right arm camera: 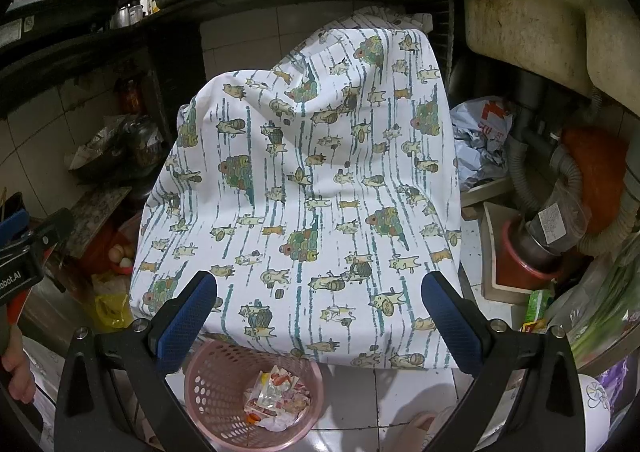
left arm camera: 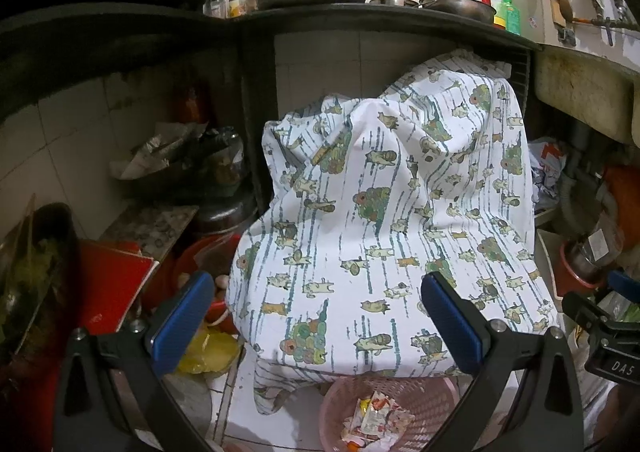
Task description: Collect trash
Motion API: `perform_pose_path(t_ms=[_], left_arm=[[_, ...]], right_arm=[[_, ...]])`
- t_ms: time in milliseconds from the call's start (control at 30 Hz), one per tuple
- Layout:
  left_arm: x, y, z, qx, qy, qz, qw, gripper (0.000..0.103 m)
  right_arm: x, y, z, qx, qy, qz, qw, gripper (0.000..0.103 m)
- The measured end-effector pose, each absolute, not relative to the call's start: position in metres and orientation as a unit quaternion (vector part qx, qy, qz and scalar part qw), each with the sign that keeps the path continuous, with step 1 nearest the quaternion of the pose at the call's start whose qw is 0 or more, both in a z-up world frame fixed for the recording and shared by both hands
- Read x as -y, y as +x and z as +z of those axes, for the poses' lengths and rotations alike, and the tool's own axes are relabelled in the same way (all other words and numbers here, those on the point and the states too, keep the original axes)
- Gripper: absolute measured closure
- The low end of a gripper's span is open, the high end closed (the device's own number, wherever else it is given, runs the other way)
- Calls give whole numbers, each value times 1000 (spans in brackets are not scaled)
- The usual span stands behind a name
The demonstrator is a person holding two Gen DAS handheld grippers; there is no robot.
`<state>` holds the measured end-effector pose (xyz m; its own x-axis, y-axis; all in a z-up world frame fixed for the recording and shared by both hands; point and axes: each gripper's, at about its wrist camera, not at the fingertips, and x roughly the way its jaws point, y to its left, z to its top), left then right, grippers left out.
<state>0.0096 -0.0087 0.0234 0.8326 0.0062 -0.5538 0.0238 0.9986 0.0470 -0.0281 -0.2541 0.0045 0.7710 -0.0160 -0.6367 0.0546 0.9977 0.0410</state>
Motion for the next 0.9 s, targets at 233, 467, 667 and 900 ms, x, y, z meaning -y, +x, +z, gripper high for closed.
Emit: perform_pose_path(t_ms=[233, 467, 667, 900], left_arm=[[6, 12, 23, -292, 21, 2, 956, 0], [7, 11, 23, -292, 21, 3, 956, 0], [4, 13, 22, -297, 16, 1, 955, 0], [1, 13, 21, -299, 12, 3, 954, 0]], right_arm=[[254, -29, 4, -339, 28, -18, 940, 0], [253, -30, 4, -339, 29, -18, 940, 0], [254, -28, 5, -339, 29, -18, 940, 0], [254, -29, 4, -341, 30, -17, 940, 0]])
